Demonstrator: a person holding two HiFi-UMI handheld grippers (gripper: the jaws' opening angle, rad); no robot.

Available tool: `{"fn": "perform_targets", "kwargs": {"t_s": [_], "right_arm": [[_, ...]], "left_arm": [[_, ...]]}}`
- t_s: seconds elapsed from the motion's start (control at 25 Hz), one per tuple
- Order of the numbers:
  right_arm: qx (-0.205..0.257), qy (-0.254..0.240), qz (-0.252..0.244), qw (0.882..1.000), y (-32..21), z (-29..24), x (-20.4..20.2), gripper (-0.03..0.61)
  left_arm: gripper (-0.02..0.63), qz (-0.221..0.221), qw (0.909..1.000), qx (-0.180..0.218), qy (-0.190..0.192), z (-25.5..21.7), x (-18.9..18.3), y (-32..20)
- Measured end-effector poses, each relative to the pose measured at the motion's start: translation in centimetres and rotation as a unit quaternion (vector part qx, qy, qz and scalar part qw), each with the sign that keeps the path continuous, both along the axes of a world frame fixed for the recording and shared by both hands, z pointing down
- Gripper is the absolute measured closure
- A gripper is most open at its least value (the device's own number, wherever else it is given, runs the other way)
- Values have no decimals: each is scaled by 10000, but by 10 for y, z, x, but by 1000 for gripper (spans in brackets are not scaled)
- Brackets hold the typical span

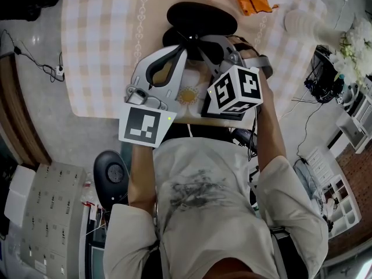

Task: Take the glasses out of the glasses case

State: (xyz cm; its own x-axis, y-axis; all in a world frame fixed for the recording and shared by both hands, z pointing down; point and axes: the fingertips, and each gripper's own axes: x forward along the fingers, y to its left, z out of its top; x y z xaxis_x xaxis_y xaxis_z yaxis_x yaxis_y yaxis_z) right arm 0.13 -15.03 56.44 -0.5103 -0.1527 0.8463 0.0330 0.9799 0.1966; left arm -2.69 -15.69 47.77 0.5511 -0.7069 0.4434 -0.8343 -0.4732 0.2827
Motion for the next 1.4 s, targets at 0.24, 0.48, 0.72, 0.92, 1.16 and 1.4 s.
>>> {"fn": "perform_targets", "kwargs": {"t_s": [0.24, 0.48, 0.72, 0.92, 1.16, 1.4], "right_arm": [[-75, -43, 159, 9998, 1, -2, 0, 559], [-72, -112, 295, 9995, -1, -4, -2, 561], [34, -104, 364, 9993, -2, -9, -1, 561], [143, -110, 461, 9988, -6, -15, 1, 561], [258, -149, 595, 9978, -6, -25, 1, 561], [368, -142, 662, 9970, -3, -35, -1, 561]], "left_arm": [[606, 6, 10000, 22, 4, -2, 0, 2], [606, 7, 10000, 15, 20, -1, 0, 6], [606, 17, 10000, 38, 28, -1, 0, 7], [606, 28, 9999, 103, 47, -6, 1, 8], [606, 24, 9999, 154, 73, -12, -2, 13], [606, 42, 9997, 226, 79, -18, -8, 18]]}}
